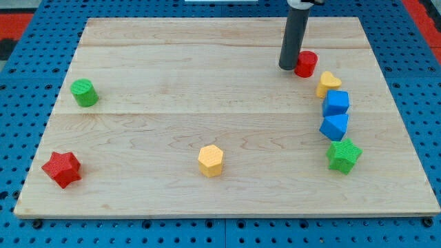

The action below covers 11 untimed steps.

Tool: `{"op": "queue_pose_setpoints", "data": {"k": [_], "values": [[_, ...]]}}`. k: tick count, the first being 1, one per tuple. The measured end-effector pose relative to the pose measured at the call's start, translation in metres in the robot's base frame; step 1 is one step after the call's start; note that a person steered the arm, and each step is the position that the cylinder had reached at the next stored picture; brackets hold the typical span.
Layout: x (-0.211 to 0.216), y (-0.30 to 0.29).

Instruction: Move the green circle diagonal to the red star

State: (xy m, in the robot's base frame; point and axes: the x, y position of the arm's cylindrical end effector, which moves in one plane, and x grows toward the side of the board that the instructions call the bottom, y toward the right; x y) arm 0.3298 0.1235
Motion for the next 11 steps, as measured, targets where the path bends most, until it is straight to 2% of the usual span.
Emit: {"op": "queue_pose_setpoints", "data": {"k": [1, 2, 3, 4, 5, 6, 7, 8, 9, 10, 11], "values": [[-0.008, 0.037], [-0.009, 0.025], [-0.031, -0.073], [-0.036, -0.19], [-0.027, -0.266], [0.019, -0.342], [0.087, -0.383], [0.11, -0.408], [0.111, -0.428], [0.149, -0.407], [0.15, -0.39]]}}
